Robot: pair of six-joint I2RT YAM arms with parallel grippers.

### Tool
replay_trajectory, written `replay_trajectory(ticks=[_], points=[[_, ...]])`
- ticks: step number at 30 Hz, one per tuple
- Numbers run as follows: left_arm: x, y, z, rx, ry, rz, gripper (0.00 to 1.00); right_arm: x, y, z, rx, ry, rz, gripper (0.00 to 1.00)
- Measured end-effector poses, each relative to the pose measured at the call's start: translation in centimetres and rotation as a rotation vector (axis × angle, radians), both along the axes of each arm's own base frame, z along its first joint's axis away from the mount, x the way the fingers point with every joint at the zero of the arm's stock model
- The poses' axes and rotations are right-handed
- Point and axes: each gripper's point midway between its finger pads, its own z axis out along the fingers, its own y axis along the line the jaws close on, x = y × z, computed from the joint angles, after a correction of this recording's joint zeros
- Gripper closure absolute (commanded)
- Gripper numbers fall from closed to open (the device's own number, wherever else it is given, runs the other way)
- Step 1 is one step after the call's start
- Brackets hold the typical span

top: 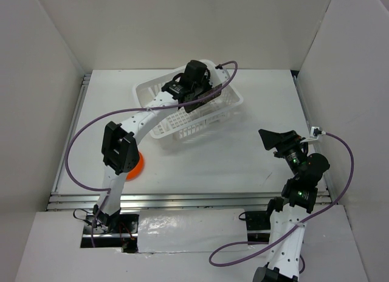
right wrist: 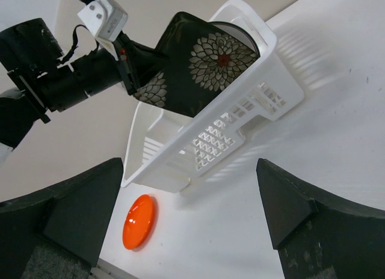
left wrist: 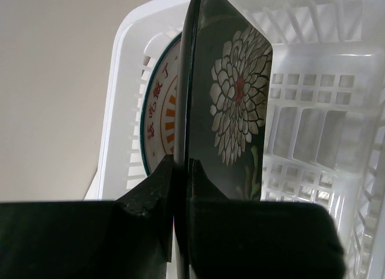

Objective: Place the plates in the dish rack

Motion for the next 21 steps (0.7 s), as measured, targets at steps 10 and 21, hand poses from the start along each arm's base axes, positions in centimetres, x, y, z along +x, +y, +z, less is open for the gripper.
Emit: replay_trajectory(ticks=[10,21], points=[[0.1,0.0,-1.6,0.029,0.018,-0.012,1.0,0.0,0.0,0.0,-0.004,-0.002,0.0,0.0],[0.3,-0.2,-2.6,0.04,0.033,-0.017,1.0,0.0,0.0,0.0,-0.007,-0.002,0.0,0.0]])
